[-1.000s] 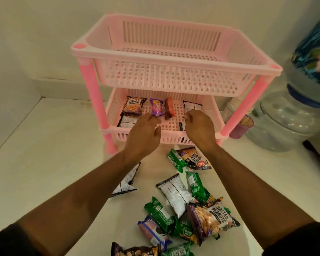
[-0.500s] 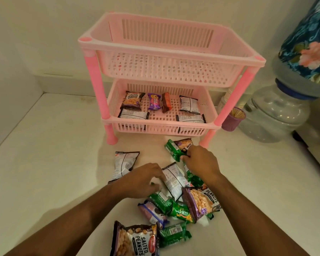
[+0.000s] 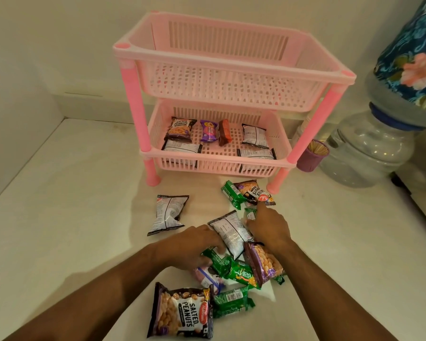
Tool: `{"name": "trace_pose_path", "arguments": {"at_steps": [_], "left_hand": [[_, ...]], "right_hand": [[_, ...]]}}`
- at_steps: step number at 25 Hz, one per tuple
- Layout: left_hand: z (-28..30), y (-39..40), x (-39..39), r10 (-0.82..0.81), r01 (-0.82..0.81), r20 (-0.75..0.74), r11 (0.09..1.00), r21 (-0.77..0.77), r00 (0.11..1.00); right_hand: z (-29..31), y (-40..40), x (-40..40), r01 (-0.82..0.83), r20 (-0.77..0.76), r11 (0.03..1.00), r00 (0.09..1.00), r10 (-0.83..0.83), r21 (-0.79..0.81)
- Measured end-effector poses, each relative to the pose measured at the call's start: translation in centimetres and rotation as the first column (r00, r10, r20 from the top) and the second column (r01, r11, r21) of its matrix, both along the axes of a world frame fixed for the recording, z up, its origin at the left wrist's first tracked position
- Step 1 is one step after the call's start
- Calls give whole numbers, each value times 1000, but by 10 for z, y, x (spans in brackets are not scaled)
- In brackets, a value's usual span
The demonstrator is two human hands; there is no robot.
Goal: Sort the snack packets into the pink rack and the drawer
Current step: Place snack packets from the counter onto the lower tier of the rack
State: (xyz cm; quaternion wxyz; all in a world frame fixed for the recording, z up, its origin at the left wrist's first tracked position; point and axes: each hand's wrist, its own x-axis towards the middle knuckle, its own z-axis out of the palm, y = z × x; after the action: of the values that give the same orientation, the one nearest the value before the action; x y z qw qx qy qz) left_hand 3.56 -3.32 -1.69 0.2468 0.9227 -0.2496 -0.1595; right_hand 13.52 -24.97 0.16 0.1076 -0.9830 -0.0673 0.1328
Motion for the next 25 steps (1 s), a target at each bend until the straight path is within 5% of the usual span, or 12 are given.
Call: {"name": "trace_pose_path", "arguments": {"at_steps": [10, 14, 21, 25], "left_hand": [[16, 14, 11, 38, -39, 13, 999, 35, 999], [45, 27, 34, 106, -106, 6, 994, -23, 994], [95, 36, 109, 388, -353, 129, 906, -232, 913], [112, 43, 156, 516, -471, 189, 850, -238, 836]], "right_hand": [[44, -8, 19, -118, -72, 992, 991, 115, -38], [88, -5, 38, -149, -110, 976, 980, 168, 161], [124, 29, 100, -214, 236, 908, 963, 133, 361], [112, 55, 146, -167, 247, 921, 966, 80, 351]]}}
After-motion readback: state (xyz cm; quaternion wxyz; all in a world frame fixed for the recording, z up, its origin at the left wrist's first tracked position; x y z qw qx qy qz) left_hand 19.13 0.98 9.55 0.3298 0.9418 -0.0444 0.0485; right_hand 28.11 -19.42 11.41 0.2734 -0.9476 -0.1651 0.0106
